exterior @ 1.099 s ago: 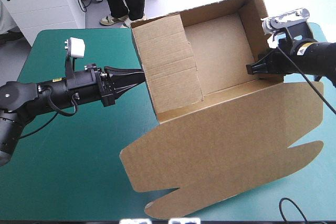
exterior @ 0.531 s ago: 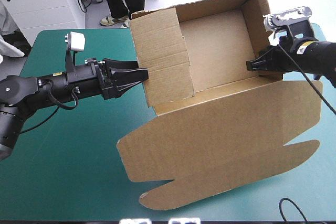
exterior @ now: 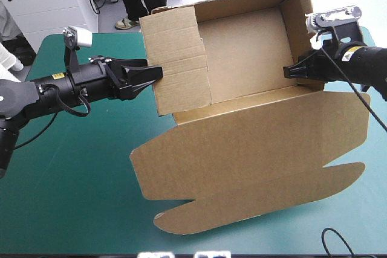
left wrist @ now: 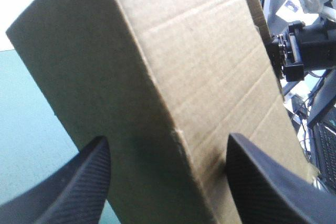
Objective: Fold the box
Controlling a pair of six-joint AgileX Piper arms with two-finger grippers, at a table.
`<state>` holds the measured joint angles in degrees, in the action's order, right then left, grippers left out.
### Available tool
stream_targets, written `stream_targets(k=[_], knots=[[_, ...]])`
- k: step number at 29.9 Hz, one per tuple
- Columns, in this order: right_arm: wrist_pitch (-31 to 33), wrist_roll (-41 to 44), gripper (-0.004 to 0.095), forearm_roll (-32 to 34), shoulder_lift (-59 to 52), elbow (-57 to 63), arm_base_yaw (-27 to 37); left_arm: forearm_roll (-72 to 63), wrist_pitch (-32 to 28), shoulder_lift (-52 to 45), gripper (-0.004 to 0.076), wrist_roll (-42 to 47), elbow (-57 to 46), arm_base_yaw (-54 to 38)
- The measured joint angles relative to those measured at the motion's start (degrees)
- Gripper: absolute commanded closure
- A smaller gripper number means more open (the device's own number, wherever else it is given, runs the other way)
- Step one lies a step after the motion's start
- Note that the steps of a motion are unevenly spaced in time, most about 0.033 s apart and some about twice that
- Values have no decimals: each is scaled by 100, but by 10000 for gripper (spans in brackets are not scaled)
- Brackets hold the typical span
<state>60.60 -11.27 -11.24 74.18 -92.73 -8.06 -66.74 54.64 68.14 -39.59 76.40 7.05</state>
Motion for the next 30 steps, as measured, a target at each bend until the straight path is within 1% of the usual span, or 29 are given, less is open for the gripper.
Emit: stream_targets(k=[5, 12, 20, 26, 30], knots=[[-86, 109, 913, 101, 0, 0, -245, 274, -69, 145, 266, 251, 233, 352], [-187, 797, 913, 1124, 45, 0, -823, 1248, -533, 348, 266, 810, 392, 821], [-278, 1197, 912, 1248, 233, 0, -954, 2504, -756, 348, 266, 1789, 613, 873], [-508, 1526, 912, 1371, 537, 0, -1304, 3679, -649, 533, 266, 2687, 1029, 1071], [-596, 1852, 912, 1821, 676, 0, -1632, 4557, -424, 786, 266, 3318, 1336, 1429]])
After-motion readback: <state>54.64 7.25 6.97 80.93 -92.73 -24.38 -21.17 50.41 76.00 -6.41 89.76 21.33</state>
